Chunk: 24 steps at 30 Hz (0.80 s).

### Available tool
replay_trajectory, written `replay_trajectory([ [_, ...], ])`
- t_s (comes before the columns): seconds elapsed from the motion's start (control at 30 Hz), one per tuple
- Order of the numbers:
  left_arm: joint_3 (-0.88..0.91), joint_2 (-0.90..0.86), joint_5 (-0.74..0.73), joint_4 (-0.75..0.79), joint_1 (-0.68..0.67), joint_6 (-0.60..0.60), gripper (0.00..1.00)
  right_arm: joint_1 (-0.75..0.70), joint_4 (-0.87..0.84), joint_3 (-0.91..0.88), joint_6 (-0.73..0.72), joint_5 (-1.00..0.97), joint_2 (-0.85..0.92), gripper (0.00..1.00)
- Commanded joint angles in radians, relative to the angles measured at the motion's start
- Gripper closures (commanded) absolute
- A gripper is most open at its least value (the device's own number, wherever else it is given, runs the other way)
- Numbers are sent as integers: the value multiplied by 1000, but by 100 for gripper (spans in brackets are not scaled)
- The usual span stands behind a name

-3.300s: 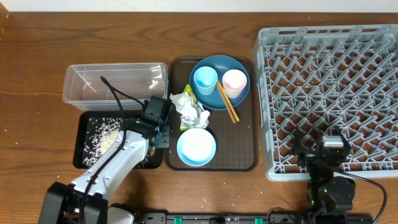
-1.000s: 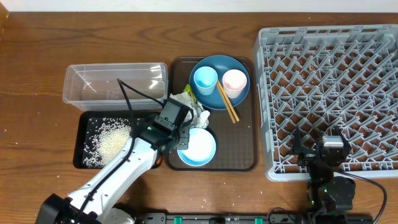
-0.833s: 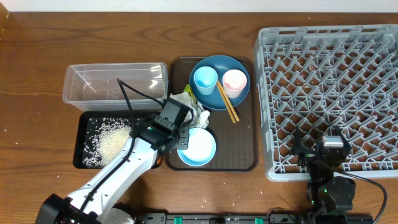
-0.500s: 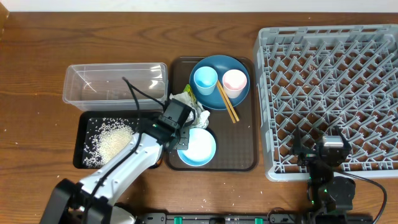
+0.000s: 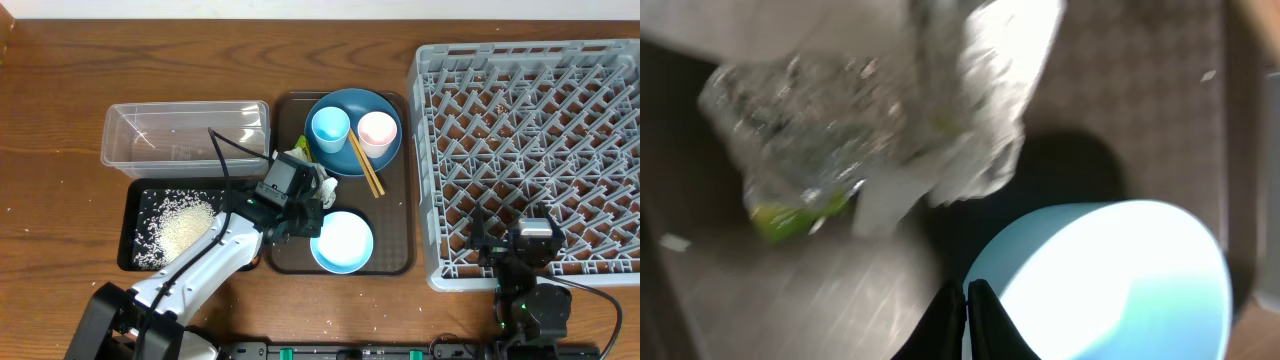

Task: Sort waste into correct bins and load items into the dishwasher rack
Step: 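Move the left gripper to the foil wrapper and grasp it, then lift the foil wrapper with the left gripper toward the clear bin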

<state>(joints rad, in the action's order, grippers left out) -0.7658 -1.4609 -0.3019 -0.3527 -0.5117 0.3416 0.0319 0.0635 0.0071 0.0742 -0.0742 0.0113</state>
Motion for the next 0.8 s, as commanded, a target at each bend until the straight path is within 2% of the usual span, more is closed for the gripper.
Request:
replay_trajectory([
  [0.0,1,-1,-39,22,0,-48,92,-6,4,-2,10,4,-5,1],
  [0.2,-27,26,145,30,0,-53,83,-6,4,-2,10,4,-4,1],
  [0.27,-27,36,203,34,0,-53,67,-6,4,-2,10,4,-4,1],
  [0.3,-27,38,246,34,0,-53,62,-6,5,-2,10,4,-4,1],
  [0.4,-25,36,319,33,0,-54,59,-6,4,-2,10,4,-4,1],
  [0.63,-16,2,323,47,0,-61,58,-6,4,-2,10,4,-4,1],
  [0.73,-14,-35,341,75,0,-76,47,-6,5,-2,10,4,-4,1],
  [0.77,-14,-48,348,82,0,-76,46,-6,4,-2,10,4,-4,1],
])
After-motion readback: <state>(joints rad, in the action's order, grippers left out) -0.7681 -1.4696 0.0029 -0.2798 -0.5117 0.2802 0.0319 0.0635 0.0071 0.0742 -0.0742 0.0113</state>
